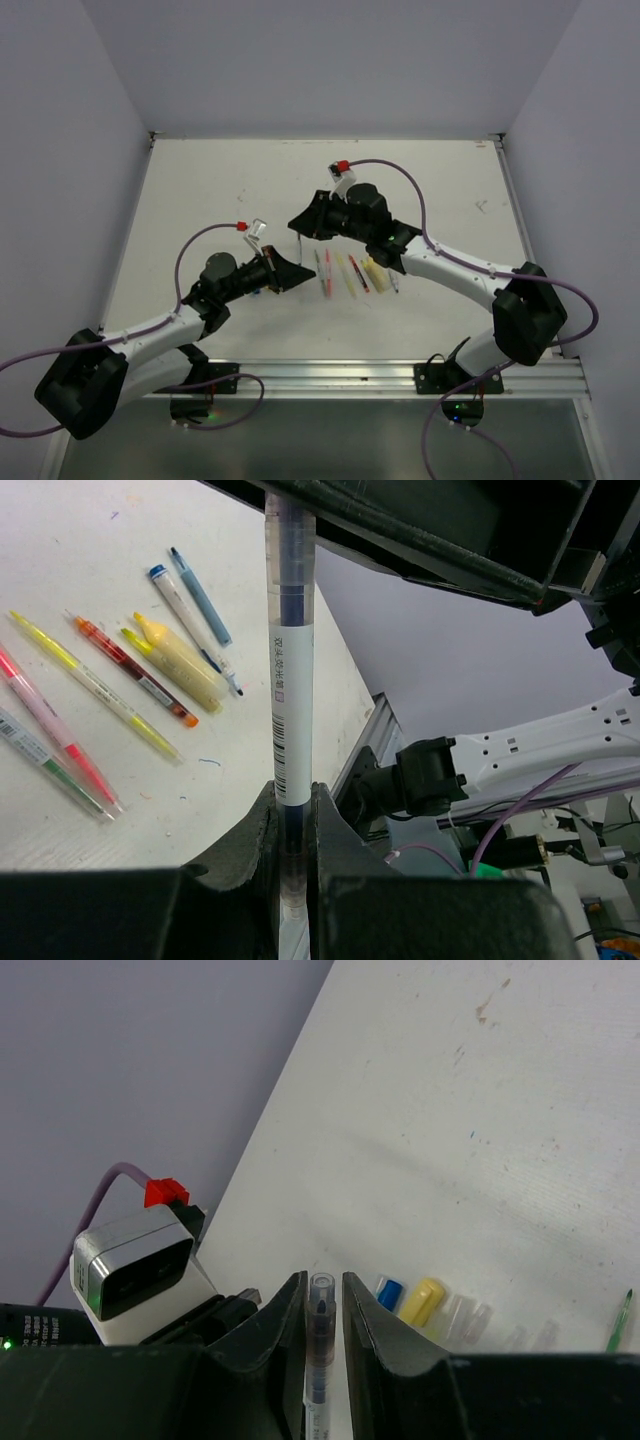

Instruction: Open the pen caps

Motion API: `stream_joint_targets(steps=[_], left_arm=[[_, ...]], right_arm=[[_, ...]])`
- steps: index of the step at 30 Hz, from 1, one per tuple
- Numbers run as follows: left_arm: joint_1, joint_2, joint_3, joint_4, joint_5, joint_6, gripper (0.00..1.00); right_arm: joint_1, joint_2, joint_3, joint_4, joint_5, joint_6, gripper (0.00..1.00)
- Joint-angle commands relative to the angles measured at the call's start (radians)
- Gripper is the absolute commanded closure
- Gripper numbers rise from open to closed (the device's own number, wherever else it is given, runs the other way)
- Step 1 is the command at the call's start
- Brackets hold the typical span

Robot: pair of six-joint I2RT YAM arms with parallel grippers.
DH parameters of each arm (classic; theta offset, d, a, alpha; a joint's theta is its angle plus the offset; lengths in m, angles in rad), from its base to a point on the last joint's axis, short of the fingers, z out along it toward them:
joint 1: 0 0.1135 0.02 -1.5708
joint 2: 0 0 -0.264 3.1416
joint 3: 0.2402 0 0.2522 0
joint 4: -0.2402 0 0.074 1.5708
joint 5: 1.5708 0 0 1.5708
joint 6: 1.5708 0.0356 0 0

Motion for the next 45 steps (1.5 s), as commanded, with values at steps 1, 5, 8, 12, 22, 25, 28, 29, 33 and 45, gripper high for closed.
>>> stream_joint_targets(steps=[1, 5, 8, 12, 22, 25, 28, 29, 33, 45], left_arm=[[-0.005, -0.022, 0.036, -0.011, 0.014, 0.041, 1.00], [-0.003, -0.020, 0.036, -0.014, 0.015, 0.043, 1.00], [-0.003, -0.020, 0.039, -0.018, 0.020, 0.046, 1.00], [-0.003, -0.020, 0.042, -0.025, 0.020, 0.051, 1.00], [-0.001, -0.037, 0.057, 0.060, 0.126, 0.057, 1.00], [-0.001, -0.057, 0.036, 0.124, 0.147, 0.031, 1.00], [-0.001, -0.066, 0.004, 0.231, 0.184, -0.005, 1.00], [-0.001, -0.068, 0.002, 0.236, 0.189, -0.011, 1.00], [-0.001, -0.092, 0.003, 0.215, 0.199, -0.006, 1.00], [0.000, -0.239, 0.227, -0.538, -0.247, 0.219, 1.00]], right_arm=[[-0.017, -0.014, 0.029, 0.029, 0.000, -0.015, 0.76], [-0.021, -0.011, 0.029, 0.027, -0.003, -0.016, 0.76], [-0.026, -0.010, 0.027, 0.027, -0.007, -0.016, 0.76], [-0.029, -0.001, 0.029, 0.035, -0.030, -0.016, 1.00], [-0.102, -0.030, -0.078, 0.275, -0.143, 0.034, 1.00], [-0.177, -0.034, -0.121, 0.479, -0.229, 0.092, 1.00], [-0.239, -0.015, -0.132, 0.645, -0.285, 0.139, 1.00], [-0.254, -0.005, -0.131, 0.682, -0.309, 0.154, 1.00], [-0.325, 0.036, -0.114, 0.786, -0.342, 0.232, 1.00], [-0.319, 0.036, 0.016, 0.124, -0.305, 0.023, 1.00]])
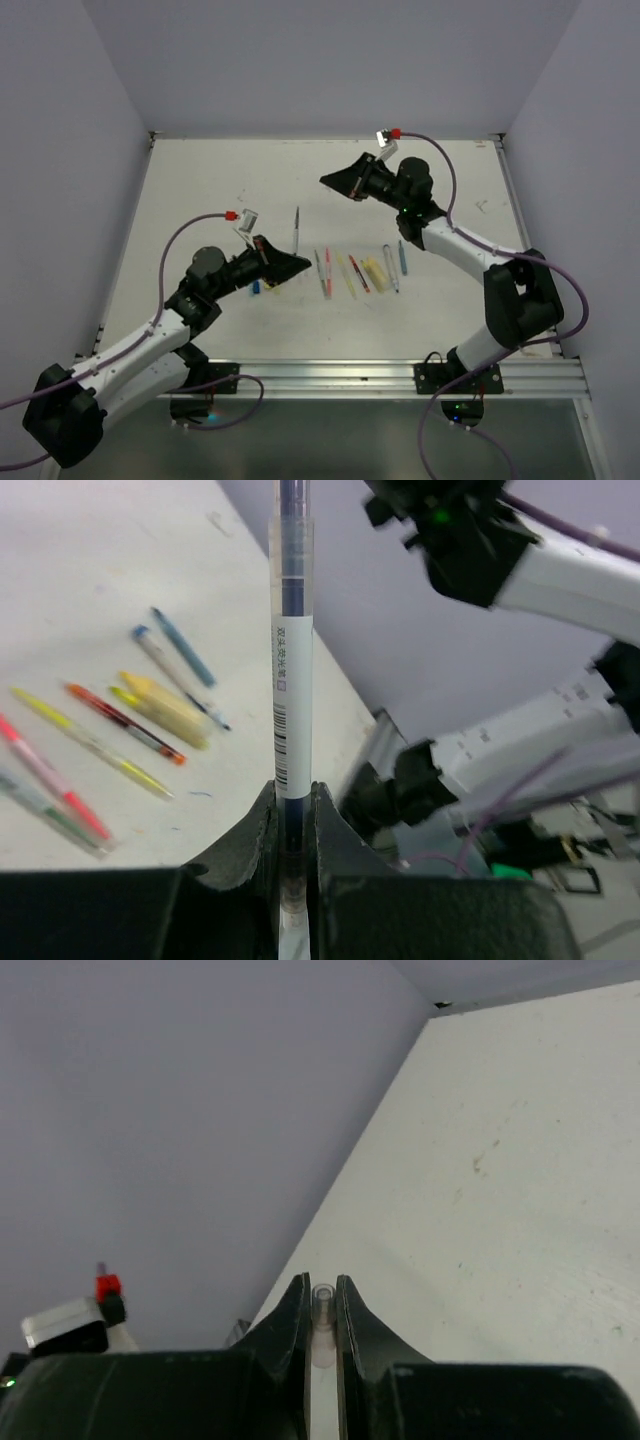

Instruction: Open the pen caps

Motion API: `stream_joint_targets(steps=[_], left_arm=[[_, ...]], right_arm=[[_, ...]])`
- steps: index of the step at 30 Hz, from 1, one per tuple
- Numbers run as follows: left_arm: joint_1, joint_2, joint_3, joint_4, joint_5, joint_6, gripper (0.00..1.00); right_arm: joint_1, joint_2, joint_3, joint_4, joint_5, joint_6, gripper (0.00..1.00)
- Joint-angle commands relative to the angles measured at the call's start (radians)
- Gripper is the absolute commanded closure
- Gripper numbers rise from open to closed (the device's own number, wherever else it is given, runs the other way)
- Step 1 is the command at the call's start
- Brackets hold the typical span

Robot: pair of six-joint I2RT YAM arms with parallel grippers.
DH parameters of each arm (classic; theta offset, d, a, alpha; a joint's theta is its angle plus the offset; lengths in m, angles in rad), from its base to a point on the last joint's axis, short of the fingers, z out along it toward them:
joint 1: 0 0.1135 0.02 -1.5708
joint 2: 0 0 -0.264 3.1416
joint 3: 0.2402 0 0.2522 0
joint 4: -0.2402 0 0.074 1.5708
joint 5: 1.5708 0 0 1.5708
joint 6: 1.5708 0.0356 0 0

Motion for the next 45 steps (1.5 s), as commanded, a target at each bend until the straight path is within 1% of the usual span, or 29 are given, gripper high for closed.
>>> stream_joint_targets(steps=[1, 2, 3, 4, 5, 6, 7, 10, 13, 14, 19, 20, 23, 25, 29, 31, 34, 35, 39, 42, 45], left_arm=[[0.003, -0.063, 0.182, -0.433, -0.322, 0.151, 1.00], [0.006, -0.083, 0.236, -0.482, -0.370, 0.162, 1.00], [0.011, -0.093, 0.253, -0.528, -0.440, 0.171, 1.00], [0.018, -0.106, 0.268, -0.568, -0.465, 0.188, 1.00], [0.023, -0.127, 0.299, -0.586, -0.521, 0.191, 1.00], [0.026, -0.132, 0.316, -0.636, -0.546, 0.193, 1.00], [0.035, -0.135, 0.334, -0.658, -0.563, 0.193, 1.00], [0.049, -0.118, 0.385, -0.714, -0.577, 0.205, 1.00], [0.051, -0.116, 0.381, -0.707, -0.562, 0.196, 1.00], [0.051, -0.121, 0.371, -0.696, -0.551, 0.191, 1.00], [0.054, -0.115, 0.327, -0.641, -0.497, 0.164, 1.00], [0.054, -0.110, 0.322, -0.620, -0.464, 0.162, 1.00], [0.052, -0.106, 0.292, -0.572, -0.418, 0.145, 1.00], [0.054, -0.107, 0.281, -0.558, -0.407, 0.136, 1.00], [0.054, -0.112, 0.272, -0.558, -0.395, 0.138, 1.00], [0.054, -0.115, 0.267, -0.561, -0.393, 0.142, 1.00], [0.054, -0.115, 0.262, -0.561, -0.382, 0.147, 1.00], [0.052, -0.115, 0.259, -0.555, -0.376, 0.145, 1.00], [0.052, -0.110, 0.250, -0.543, -0.362, 0.139, 1.00], [0.054, -0.107, 0.246, -0.540, -0.352, 0.139, 1.00], [0.052, -0.109, 0.242, -0.541, -0.341, 0.139, 1.00]], right_arm=[[0.049, -0.042, 0.092, -0.424, 0.081, -0.214, 1.00], [0.058, -0.045, 0.096, -0.474, 0.095, -0.238, 1.00], [0.072, -0.045, 0.100, -0.569, 0.111, -0.259, 1.00], [0.101, -0.041, 0.117, -0.625, 0.149, -0.291, 1.00], [0.118, -0.036, 0.126, -0.724, 0.161, -0.310, 1.00], [0.138, -0.031, 0.135, -0.764, 0.177, -0.327, 1.00], [0.177, -0.028, 0.143, -0.800, 0.225, -0.345, 1.00], [0.239, -0.024, 0.136, -0.881, 0.267, -0.352, 1.00], [0.287, -0.001, 0.128, -0.913, 0.287, -0.353, 1.00], [0.297, 0.019, 0.129, -0.936, 0.328, -0.358, 1.00], [0.336, 0.079, 0.134, -0.955, 0.379, -0.362, 1.00], [0.339, 0.094, 0.137, -0.955, 0.385, -0.362, 1.00], [0.351, 0.133, 0.148, -0.946, 0.393, -0.368, 0.97], [0.359, 0.162, 0.148, -0.934, 0.398, -0.368, 0.94], [0.362, 0.182, 0.137, -0.881, 0.399, -0.368, 0.93], [0.363, 0.197, 0.145, -0.881, 0.401, -0.368, 0.93], [0.368, 0.211, 0.148, -0.875, 0.401, -0.365, 0.86], [0.368, 0.216, 0.149, -0.874, 0.402, -0.362, 0.82], [0.374, 0.231, 0.148, -0.863, 0.407, -0.361, 0.79], [0.374, 0.231, 0.146, -0.849, 0.418, -0.359, 0.73], [0.374, 0.231, 0.154, -0.848, 0.422, -0.361, 0.71]])
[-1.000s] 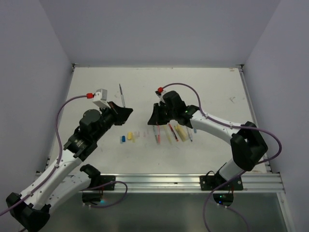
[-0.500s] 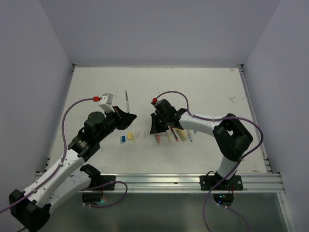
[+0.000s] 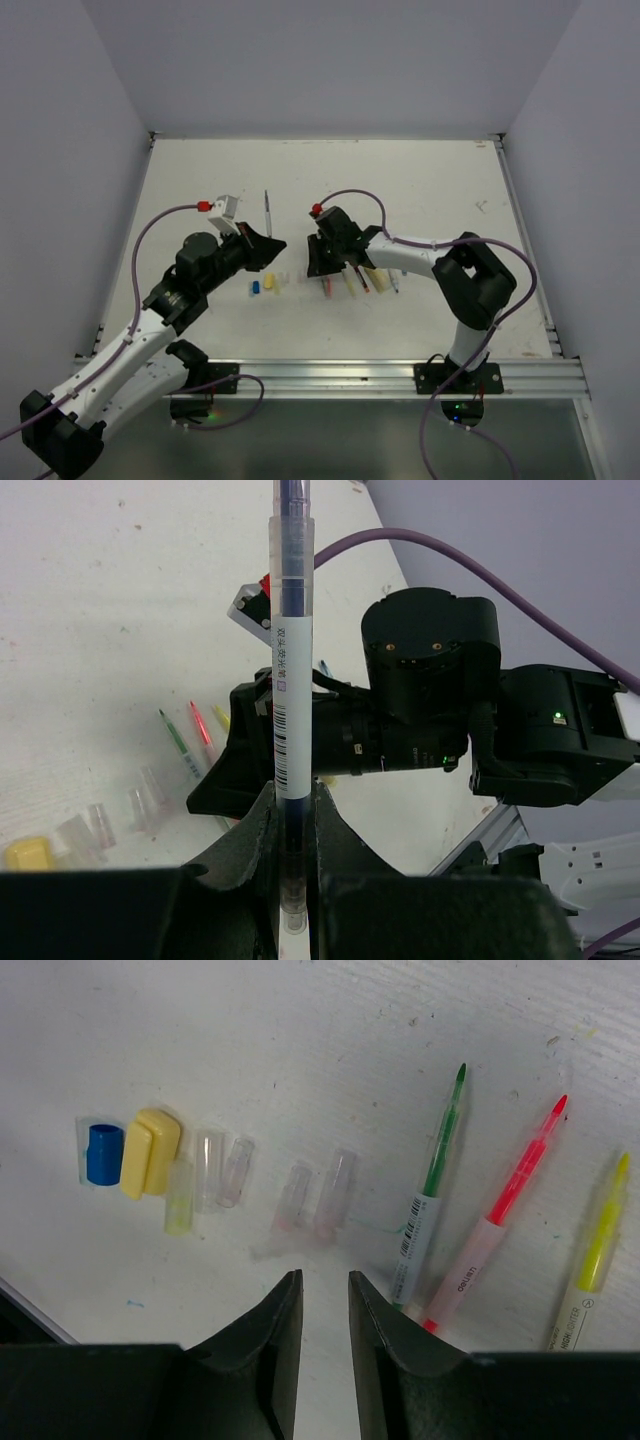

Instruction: Open the pen caps

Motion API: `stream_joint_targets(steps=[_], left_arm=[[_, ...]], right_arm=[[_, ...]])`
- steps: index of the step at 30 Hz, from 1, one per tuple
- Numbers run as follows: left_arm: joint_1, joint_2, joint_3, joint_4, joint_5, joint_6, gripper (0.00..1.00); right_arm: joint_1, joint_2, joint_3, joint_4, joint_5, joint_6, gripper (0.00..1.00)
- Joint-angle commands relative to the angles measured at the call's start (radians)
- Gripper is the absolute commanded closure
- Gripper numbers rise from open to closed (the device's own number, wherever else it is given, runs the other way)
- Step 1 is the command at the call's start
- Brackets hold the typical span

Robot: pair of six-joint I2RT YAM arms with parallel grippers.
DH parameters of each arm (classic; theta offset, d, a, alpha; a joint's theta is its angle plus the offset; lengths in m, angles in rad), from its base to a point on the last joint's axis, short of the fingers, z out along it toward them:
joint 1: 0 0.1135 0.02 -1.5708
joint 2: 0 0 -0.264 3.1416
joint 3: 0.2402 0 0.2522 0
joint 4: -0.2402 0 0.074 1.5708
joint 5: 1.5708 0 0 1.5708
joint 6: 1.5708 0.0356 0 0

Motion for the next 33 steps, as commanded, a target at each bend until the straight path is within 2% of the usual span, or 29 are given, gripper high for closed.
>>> stream_joint_targets(steps=[1, 9, 13, 20, 23, 33], left_arm=[[0.006, -0.004, -0.009, 0.051, 0.035, -0.004, 1.00], [0.006, -0.023, -0.040, 0.051, 0.058, -0.004, 1.00], [0.004, -0.004, -0.070, 0.128, 0.115, -0.001, 1.00], [0.004, 0.085, -0.148, 0.335, 0.290, -0.044, 1.00], [0.003, 0.111, -0.179, 0.408, 0.324, -0.075, 1.00], [-0.010, 0.131, -0.201, 0.485, 0.342, -0.119, 1.00]], right_arm=[[0.005, -0.001, 0.038, 0.038, 0.036, -0.008, 0.71], [0.007, -0.117, 0.038, -0.022, 0.091, -0.045, 0.70], [0.002, -0.224, 0.027, -0.077, 0.122, -0.086, 0.69], [-0.013, -0.436, 0.024, -0.054, 0.009, -0.112, 0.62], [-0.012, -0.462, 0.044, -0.030, -0.020, -0.089, 0.59], [-0.012, -0.409, 0.046, 0.100, -0.128, 0.007, 0.59]])
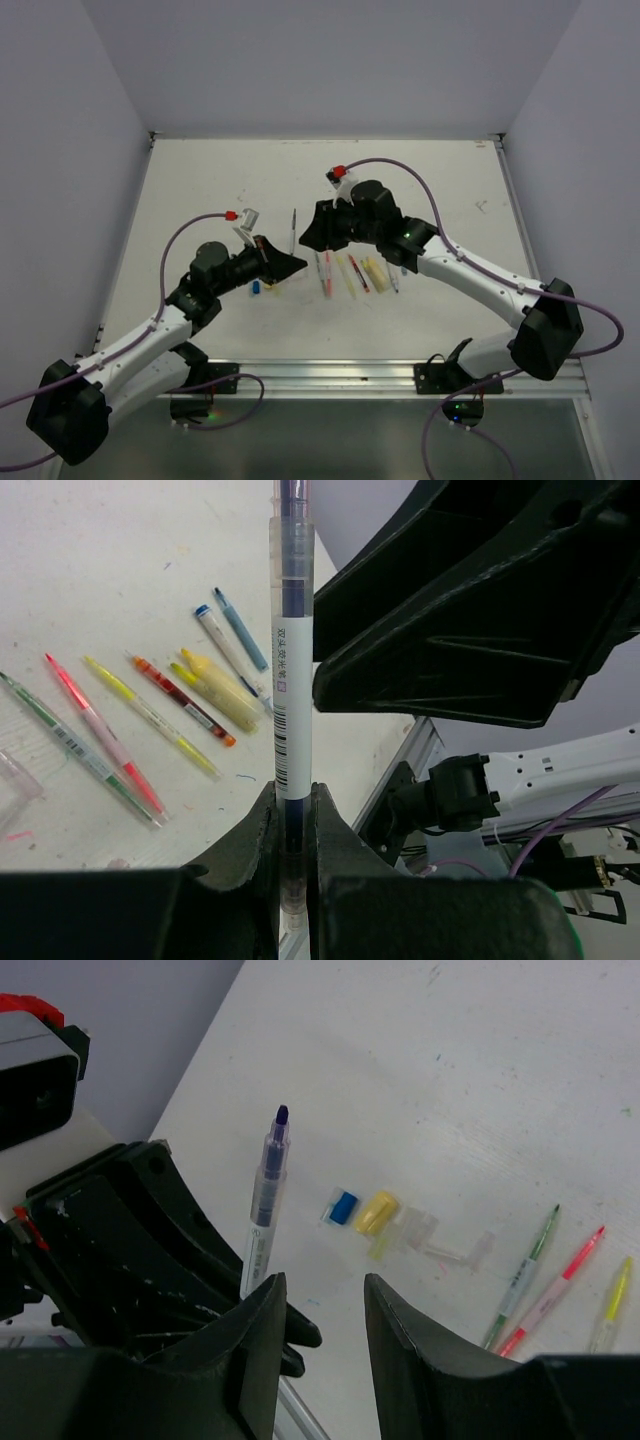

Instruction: Open the pen caps

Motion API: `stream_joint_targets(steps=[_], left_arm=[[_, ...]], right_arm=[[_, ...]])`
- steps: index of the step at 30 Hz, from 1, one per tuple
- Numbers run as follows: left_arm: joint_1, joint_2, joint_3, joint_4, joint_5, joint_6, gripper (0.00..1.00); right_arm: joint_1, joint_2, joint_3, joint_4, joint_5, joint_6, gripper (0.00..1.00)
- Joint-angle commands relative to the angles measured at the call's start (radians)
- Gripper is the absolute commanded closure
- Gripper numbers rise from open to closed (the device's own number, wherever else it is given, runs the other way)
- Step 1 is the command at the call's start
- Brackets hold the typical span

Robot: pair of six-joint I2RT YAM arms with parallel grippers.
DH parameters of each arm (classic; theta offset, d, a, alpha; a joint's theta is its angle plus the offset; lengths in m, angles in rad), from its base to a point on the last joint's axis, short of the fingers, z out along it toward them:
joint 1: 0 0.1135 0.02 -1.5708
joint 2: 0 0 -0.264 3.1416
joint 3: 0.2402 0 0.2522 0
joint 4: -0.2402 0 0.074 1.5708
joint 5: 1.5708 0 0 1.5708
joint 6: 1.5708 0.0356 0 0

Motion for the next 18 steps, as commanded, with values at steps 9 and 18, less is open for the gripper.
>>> stream_joint_targets(steps=[9, 18], left_arm=[[-0.009, 0.022, -0.007, 0.097, 0.030, -0.025, 1.00], [-0.010, 0.057, 0.004, 0.165, 0.063, -0.054, 1.00]], right_arm=[[-0.001, 0.003, -0.019, 0.178, -0.076, 0.101, 0.60], [-0.003, 0.070, -0.020, 0.271, -0.142, 0.161, 0.72]])
